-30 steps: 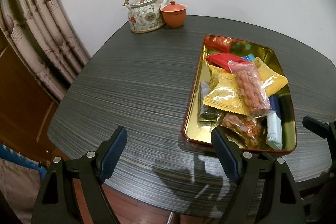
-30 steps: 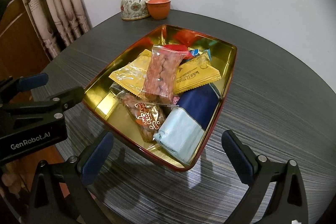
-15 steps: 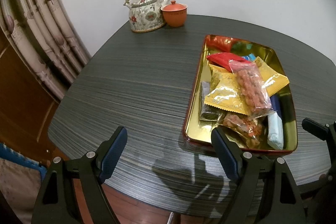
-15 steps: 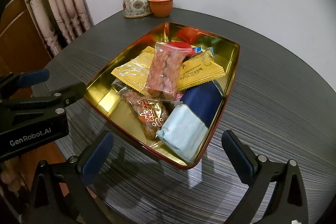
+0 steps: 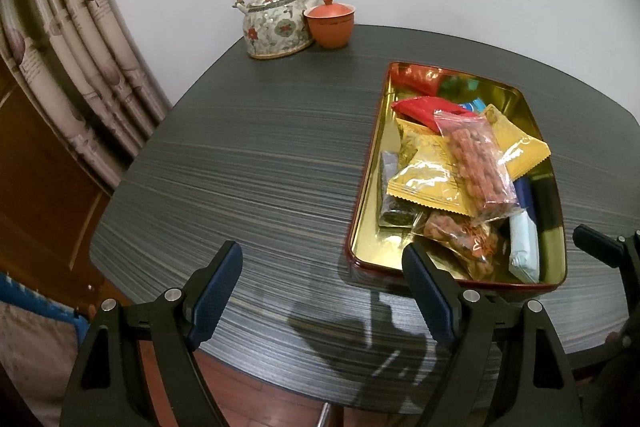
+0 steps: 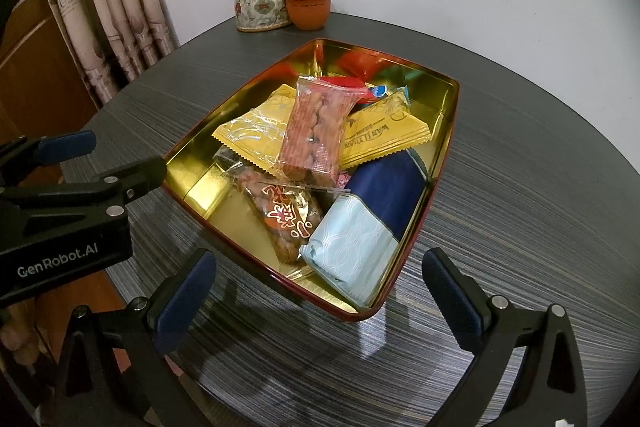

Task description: Organize snacks

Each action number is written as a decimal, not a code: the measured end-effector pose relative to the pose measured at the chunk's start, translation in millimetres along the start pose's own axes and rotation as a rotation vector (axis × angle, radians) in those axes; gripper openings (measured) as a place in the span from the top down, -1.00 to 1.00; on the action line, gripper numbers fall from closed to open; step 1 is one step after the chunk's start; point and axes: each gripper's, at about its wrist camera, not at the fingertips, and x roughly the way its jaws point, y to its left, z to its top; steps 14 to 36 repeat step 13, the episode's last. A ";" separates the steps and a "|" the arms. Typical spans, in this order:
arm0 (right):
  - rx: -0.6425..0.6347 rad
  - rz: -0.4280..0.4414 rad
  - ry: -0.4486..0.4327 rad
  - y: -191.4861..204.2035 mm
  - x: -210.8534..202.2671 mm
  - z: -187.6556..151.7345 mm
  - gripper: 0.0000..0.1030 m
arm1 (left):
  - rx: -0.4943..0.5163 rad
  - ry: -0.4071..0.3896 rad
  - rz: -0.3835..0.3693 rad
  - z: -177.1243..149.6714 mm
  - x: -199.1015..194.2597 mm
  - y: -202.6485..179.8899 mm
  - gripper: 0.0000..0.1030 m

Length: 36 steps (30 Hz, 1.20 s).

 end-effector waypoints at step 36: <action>0.000 0.000 0.001 -0.4 0.3 -0.9 -0.99 | 0.001 -0.005 -0.001 0.6 0.7 -1.0 -0.60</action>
